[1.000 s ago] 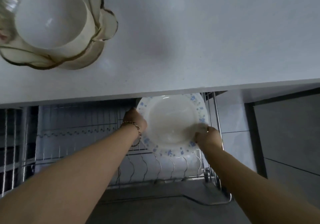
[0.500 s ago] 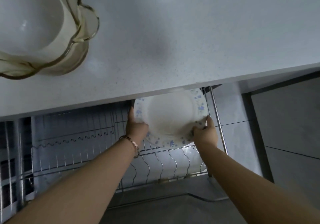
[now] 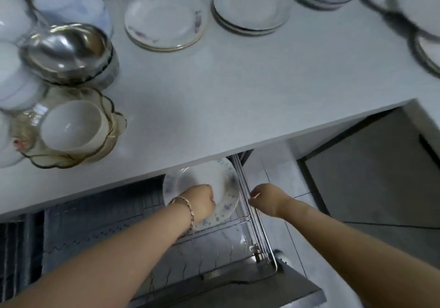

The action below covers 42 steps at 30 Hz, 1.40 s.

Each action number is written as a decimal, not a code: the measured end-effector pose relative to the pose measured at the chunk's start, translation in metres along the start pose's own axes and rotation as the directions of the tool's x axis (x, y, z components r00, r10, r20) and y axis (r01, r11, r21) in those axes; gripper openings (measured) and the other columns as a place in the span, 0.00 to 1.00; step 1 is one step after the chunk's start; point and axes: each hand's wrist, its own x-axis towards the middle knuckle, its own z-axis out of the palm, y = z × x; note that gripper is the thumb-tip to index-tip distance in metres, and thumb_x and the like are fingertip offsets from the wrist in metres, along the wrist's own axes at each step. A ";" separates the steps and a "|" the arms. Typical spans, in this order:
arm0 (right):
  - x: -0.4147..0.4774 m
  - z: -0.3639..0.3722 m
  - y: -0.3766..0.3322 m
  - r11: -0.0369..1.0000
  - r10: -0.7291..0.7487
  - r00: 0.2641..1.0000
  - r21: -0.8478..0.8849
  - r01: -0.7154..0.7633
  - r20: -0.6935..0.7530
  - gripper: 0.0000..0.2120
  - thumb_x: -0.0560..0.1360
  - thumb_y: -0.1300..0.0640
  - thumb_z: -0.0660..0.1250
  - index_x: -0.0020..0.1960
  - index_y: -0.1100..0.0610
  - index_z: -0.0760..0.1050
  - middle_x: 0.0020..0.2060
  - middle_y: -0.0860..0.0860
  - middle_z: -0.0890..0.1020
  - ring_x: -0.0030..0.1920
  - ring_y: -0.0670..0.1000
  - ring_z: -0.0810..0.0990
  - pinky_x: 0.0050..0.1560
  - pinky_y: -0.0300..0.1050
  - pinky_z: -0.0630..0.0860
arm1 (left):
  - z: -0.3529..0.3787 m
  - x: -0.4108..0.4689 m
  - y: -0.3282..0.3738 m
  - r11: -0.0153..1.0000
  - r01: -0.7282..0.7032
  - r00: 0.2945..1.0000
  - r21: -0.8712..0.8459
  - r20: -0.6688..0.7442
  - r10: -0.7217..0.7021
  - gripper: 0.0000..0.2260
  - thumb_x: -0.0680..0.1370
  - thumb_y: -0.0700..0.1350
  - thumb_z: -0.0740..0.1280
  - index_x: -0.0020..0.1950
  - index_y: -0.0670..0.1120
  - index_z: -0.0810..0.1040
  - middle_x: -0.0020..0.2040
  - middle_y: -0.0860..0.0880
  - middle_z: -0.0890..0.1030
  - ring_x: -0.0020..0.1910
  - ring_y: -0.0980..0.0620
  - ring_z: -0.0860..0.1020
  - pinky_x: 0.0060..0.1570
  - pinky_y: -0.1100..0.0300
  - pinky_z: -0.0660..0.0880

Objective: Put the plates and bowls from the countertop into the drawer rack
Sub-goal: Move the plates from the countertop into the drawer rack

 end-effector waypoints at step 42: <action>0.112 -0.443 -0.032 0.973 -0.192 0.928 0.061 0.222 -0.319 0.23 0.78 0.56 0.59 0.72 0.58 0.62 0.66 0.57 0.73 0.65 0.57 0.73 0.62 0.43 0.70 | -0.311 0.159 0.218 0.691 0.032 0.855 -0.722 -0.339 -0.394 0.13 0.75 0.36 0.59 0.31 0.46 0.67 0.33 0.43 0.72 0.36 0.48 0.70 0.38 0.59 0.66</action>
